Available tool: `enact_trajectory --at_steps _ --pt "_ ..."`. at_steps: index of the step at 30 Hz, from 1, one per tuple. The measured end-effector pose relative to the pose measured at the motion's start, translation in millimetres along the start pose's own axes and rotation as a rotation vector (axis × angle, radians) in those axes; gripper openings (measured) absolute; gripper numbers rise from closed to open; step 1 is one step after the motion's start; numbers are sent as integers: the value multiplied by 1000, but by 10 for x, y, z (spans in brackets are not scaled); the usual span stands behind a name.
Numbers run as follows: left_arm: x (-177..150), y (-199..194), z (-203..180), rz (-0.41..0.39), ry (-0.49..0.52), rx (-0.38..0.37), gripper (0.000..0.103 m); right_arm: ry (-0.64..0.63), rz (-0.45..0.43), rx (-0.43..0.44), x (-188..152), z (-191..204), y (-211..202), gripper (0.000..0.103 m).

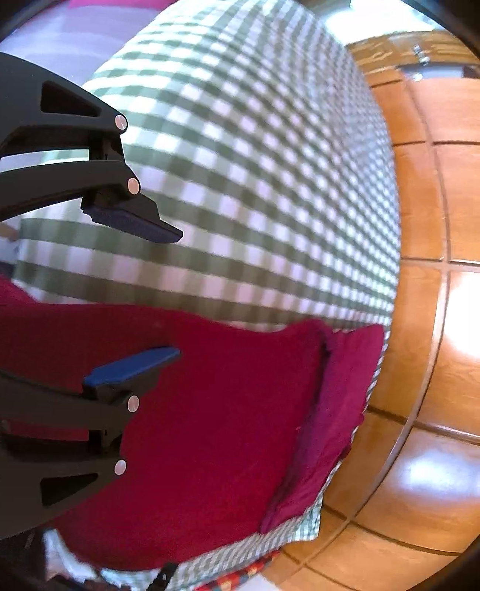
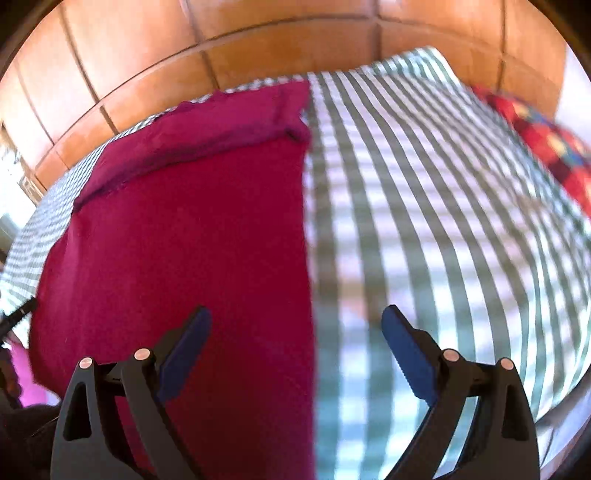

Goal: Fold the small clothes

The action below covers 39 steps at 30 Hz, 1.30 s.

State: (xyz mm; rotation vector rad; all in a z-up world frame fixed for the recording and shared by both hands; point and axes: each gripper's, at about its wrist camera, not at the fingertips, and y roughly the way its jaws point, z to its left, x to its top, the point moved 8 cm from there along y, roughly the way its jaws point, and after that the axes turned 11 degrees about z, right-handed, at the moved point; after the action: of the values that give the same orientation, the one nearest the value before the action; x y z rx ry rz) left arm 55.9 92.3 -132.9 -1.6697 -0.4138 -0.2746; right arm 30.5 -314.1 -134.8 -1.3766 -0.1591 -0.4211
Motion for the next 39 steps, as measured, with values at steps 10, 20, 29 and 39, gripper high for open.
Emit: enact_trajectory --at_steps 10,20,29,39 --pt "-593 6 -188 138 103 -125 43 -83 176 155 -808 158 -83 52" --pt "-508 -281 -335 128 62 -431 8 -125 156 391 -678 553 -350 13" --pt "302 -541 -474 -8 -12 -608 8 -62 -7 505 300 687 -587 13" --pt "1474 -43 -421 27 -206 -604 38 92 -26 421 1206 189 -178 47"
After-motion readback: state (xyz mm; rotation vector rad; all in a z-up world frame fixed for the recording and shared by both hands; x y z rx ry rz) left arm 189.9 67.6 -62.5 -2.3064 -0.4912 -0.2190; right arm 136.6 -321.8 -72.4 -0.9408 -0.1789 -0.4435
